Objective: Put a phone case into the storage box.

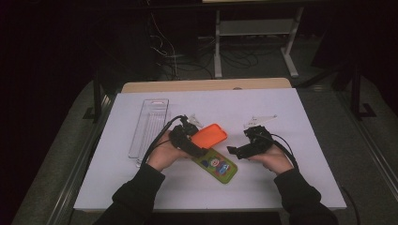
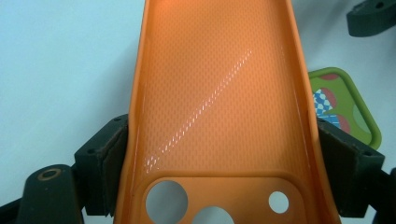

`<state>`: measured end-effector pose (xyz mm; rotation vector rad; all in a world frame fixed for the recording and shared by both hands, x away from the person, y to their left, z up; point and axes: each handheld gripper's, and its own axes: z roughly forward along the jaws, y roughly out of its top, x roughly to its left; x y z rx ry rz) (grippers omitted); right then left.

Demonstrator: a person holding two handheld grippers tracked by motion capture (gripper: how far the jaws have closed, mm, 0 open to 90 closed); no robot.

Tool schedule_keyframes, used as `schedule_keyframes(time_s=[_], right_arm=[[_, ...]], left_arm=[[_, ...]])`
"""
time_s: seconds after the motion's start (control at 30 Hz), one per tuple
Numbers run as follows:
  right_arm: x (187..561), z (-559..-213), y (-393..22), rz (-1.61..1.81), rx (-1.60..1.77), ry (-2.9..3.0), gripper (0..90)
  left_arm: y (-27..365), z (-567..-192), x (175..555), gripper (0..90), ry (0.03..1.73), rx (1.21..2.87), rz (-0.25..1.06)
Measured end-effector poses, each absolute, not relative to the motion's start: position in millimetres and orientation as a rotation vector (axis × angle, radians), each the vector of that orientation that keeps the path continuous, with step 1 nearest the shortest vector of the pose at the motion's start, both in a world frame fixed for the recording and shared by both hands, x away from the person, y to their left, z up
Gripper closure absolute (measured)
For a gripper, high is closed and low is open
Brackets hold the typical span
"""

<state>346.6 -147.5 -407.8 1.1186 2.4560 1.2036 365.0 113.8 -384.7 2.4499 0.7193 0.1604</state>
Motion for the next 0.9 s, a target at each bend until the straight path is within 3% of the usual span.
schedule_keyframes(time_s=[0.9], right_arm=[[331.9,-410.5,-135.8,0.987,0.779,2.274,0.7]], left_arm=[[116.6,-383.2,364.4,15.6,0.696,2.444,0.126]])
